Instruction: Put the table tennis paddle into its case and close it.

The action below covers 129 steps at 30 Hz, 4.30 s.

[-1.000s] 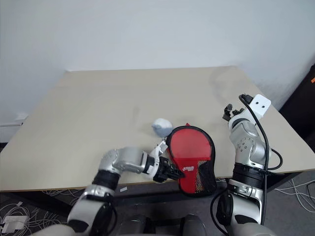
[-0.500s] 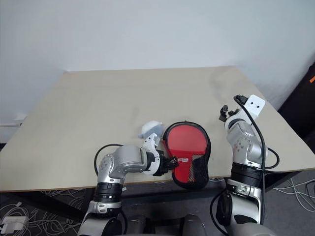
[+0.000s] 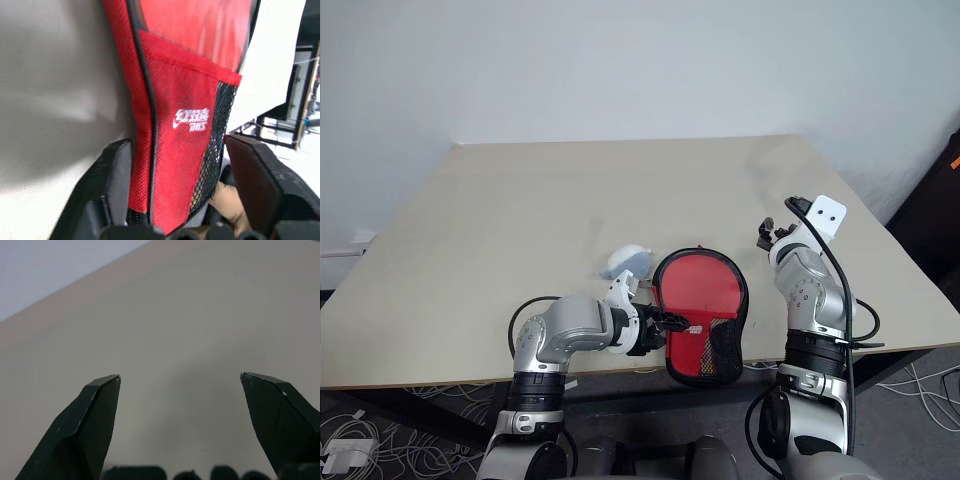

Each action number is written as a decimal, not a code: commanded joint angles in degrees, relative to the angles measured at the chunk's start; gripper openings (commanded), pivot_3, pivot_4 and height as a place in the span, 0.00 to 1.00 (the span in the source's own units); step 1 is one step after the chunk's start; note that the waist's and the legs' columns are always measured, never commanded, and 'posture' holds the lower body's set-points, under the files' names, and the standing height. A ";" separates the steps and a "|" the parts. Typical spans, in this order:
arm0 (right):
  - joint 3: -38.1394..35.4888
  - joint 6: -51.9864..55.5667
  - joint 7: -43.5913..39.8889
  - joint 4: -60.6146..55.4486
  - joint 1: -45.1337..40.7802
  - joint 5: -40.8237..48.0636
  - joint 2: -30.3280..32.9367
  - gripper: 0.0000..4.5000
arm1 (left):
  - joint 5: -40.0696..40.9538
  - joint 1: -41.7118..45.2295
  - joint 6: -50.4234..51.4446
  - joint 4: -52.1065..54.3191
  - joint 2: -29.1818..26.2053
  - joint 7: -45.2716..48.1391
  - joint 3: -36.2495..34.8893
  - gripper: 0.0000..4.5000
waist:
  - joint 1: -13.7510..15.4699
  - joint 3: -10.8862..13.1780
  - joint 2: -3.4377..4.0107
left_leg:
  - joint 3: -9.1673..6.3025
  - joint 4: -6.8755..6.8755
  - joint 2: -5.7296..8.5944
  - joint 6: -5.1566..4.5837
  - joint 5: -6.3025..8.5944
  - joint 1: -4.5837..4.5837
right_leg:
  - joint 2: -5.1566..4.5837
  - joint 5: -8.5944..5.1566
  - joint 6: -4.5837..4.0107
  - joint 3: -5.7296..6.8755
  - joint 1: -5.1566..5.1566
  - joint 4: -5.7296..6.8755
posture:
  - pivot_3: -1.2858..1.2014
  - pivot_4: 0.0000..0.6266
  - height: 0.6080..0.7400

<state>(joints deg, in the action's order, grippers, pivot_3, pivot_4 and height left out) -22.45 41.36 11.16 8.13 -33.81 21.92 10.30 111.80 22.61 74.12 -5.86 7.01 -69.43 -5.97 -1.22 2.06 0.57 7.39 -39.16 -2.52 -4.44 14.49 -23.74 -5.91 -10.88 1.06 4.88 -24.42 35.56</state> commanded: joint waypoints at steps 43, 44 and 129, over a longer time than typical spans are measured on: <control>21.88 9.11 -26.49 -5.01 6.19 -1.85 1.67 0.16 | -88.71 29.86 -31.53 -37.73 -24.00 116.06 16.96 0.69 | -0.93 0.11 -0.26 | 0.98 0.70 -0.15 0.20 -0.37 -0.21 | 0.07 0.04 -0.03 -0.51 -0.98 0.15 | 0.52 0.00 0.88; 21.89 9.15 -26.42 -5.04 6.25 -2.04 1.58 0.16 | -88.95 29.32 -30.58 -37.22 -23.89 116.35 16.64 0.69 | -0.93 0.11 -0.26 | 0.94 0.67 -0.15 0.16 -0.35 -0.21 | 0.06 0.05 -0.02 -0.53 -0.97 0.15 | 0.52 0.00 0.88; 33.05 18.58 -31.20 -10.18 13.75 -9.31 2.37 0.00 | -112.15 52.09 -69.15 -71.50 -6.44 90.09 -1.20 0.31 | -1.43 -0.13 -0.73 | -0.09 0.08 -0.29 -0.17 0.18 0.01 | -0.01 0.03 -0.03 0.35 -0.14 0.15 | 0.52 0.00 0.88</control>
<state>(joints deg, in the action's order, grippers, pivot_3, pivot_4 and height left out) 8.17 56.70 -19.29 -5.78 -21.95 12.82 12.39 -2.24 70.01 8.85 -81.38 1.07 18.57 -5.14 -2.65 1.92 -0.15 7.30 -39.08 -2.81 -4.60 14.67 -23.73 -5.93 -10.85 1.03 5.23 -24.56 35.71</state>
